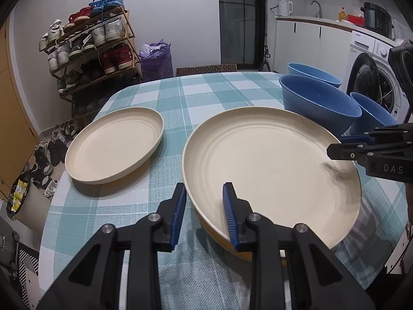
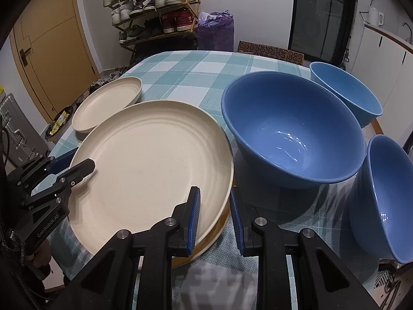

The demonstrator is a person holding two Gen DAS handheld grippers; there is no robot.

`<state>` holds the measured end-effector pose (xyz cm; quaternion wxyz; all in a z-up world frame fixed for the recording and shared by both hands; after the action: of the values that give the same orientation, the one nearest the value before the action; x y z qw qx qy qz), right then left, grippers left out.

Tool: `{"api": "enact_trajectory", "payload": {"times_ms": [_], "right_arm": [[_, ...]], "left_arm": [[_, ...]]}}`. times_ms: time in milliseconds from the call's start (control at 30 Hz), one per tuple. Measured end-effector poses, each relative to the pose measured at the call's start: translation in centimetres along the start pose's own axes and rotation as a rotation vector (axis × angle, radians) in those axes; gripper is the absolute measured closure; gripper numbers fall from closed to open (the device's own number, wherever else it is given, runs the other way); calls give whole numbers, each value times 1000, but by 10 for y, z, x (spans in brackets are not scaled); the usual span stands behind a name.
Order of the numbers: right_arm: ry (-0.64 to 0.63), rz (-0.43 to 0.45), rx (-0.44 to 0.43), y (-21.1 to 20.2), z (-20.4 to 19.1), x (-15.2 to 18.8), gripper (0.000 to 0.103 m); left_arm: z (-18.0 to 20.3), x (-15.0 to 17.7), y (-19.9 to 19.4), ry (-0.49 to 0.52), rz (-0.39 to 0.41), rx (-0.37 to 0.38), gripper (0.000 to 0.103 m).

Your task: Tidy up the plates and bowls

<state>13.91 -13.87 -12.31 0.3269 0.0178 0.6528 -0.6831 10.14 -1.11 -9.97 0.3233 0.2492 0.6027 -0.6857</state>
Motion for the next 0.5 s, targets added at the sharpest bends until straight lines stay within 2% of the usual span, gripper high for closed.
{"api": "enact_trajectory", "payload": {"times_ms": [400,500], "right_arm": [[-47,-19,59,9,-7,4,79],[-41,-19,51,11,-7,3,79]], "left_arm": [[0,6,9,15,-18,-25,76],[-1,7,12,13,-25,-26,76]]}}
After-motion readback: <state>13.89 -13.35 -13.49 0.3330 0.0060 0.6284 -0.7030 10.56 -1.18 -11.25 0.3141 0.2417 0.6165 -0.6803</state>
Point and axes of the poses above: each gripper's, at about its wrist camera, not at the fingertips, and y roughly the way its jaws point, z to its right, x to its underside, the point moved 6 cm from there along y, roughly the way its jaws point, and after that the axes turned 13 degrees about -y, right-handed, at the moved point
